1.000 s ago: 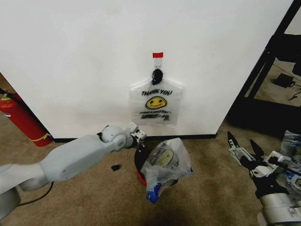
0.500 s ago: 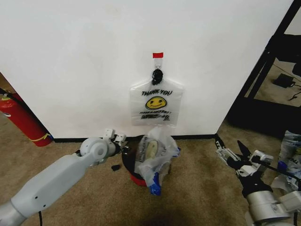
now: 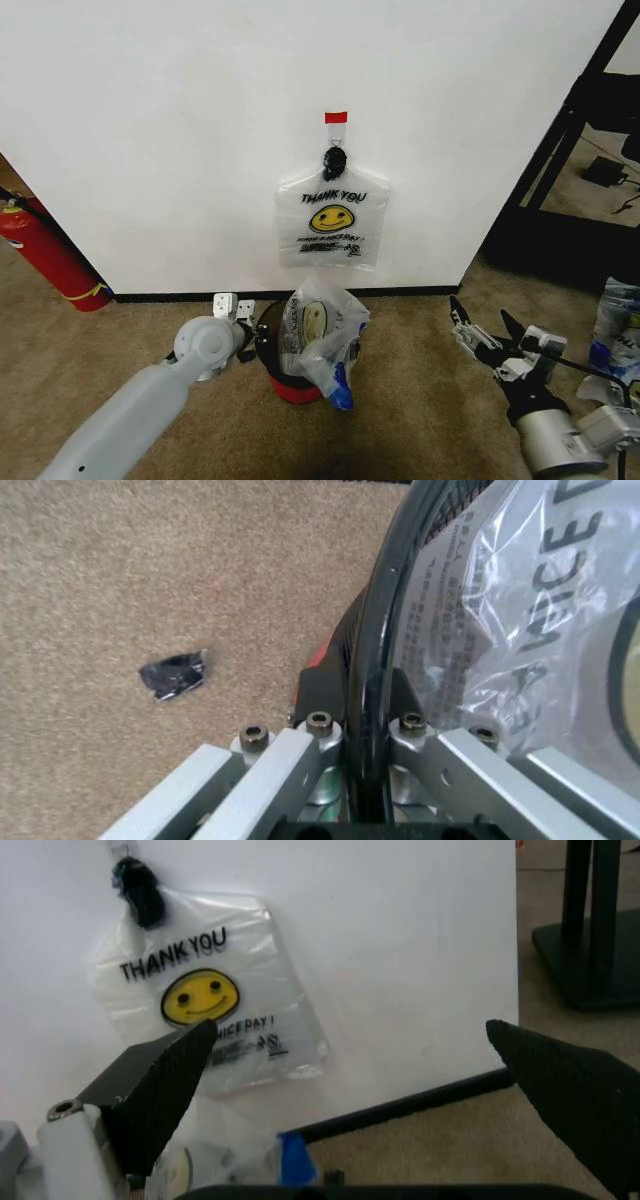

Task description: Pick up the garbage bag from the wall and place it over the trash bin.

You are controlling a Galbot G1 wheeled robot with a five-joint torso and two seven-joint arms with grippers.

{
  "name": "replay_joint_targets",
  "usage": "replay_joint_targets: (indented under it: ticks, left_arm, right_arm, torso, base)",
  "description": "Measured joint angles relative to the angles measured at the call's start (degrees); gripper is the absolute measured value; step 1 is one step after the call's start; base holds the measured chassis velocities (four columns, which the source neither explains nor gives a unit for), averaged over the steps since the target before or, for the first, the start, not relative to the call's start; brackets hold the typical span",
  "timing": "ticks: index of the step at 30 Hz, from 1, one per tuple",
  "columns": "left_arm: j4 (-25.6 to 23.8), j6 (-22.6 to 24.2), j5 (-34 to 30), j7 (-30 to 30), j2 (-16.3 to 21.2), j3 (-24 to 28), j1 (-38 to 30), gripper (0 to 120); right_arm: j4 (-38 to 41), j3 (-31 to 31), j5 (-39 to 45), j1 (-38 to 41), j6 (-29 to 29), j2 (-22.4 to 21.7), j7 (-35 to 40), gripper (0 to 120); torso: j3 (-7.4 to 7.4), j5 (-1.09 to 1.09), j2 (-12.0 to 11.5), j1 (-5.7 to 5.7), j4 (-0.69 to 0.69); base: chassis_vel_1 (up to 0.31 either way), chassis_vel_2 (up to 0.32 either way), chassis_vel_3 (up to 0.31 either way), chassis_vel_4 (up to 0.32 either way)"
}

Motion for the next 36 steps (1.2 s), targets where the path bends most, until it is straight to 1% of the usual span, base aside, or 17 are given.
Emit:
replay_joint_targets:
  ticks: [6, 8, 12, 14, 16, 19, 23, 27, 34, 36]
  left_arm:
    - [0.15, -0.08, 0.24, 0.27, -0.85, -0.19, 1.04, 0]
    - [0.01, -0.54, 1.16, 1.02, -1.45, -0.23, 1.78, 0]
    - [0.15, -2.7, 2.89, 3.38, -2.35, -0.37, 2.39, 0]
    - [0.98, -5.36, 4.77, 6.02, -3.15, -0.56, 2.45, 0]
    - [1.55, -6.09, 5.66, 6.63, -3.33, -0.55, 2.28, 0]
    - [1.73, -6.16, 6.47, 7.07, -2.93, -0.2, 2.2, 0]
    - [2.31, -5.81, 9.32, 7.69, -1.76, 0.55, 2.07, 0]
    - [2.59, -5.55, 9.88, 7.75, -1.51, 0.98, 1.84, 0]
    - [3.78, -4.71, 10.19, 7.49, -2.65, 1.47, 1.6, 0]
    - [4.41, -3.67, 9.93, 7.27, -3.19, 1.17, 1.21, 3]
  right_arm:
    - [0.0, -0.08, -0.78, -0.82, 0.2, 0.01, 0.16, 100]
    - [0.0, -0.14, -0.9, -0.99, 0.24, 0.07, 0.34, 100]
    - [0.0, -0.2, -1.04, -1.25, 0.27, 0.12, 0.37, 100]
    - [0.0, -0.21, -1.06, -1.34, 0.27, 0.19, 0.55, 100]
    - [0.0, -0.2, -1.11, -1.56, 0.28, 0.21, 0.64, 100]
    - [0.0, -0.17, -1.19, -1.76, 0.27, 0.22, 0.65, 100]
    - [0.0, -0.15, -1.2, -1.78, 0.31, 0.35, 0.67, 100]
    - [0.0, -0.15, -1.15, -1.78, 0.34, 0.38, 0.7, 100]
    - [0.0, 0.02, -0.91, -1.47, 0.35, 0.24, 0.86, 100]
    - [0.0, -0.03, -0.85, -1.38, 0.35, 0.3, 0.91, 100]
  torso:
    - [0.0, 0.01, 0.0, 0.0, 0.02]
    - [0.0, 0.01, 0.0, 0.0, 0.02]
    - [0.0, 0.01, 0.0, 0.0, 0.02]
    - [0.0, 0.0, 0.0, 0.0, 0.01]
    - [0.0, 0.01, 0.0, 0.0, 0.01]
    - [0.0, 0.0, 0.0, 0.0, 0.02]
    - [0.0, 0.01, 0.0, 0.0, 0.03]
    - [0.0, 0.01, 0.0, 0.0, 0.02]
    - [0.0, 0.03, 0.0, 0.0, 0.02]
    - [0.0, 0.01, 0.0, 0.0, 0.02]
  base:
    - [0.0, 0.0, 0.0, 0.0]
    - [0.0, 0.0, 0.0, 0.0]
    - [0.0, 0.0, 0.0, 0.0]
    - [0.0, 0.0, 0.0, 0.0]
    - [0.0, 0.0, 0.0, 0.0]
    - [0.0, 0.0, 0.0, 0.0]
    - [0.0, 0.0, 0.0, 0.0]
    - [0.0, 0.0, 0.0, 0.0]
    - [0.0, 0.0, 0.0, 0.0]
    - [0.0, 0.0, 0.0, 0.0]
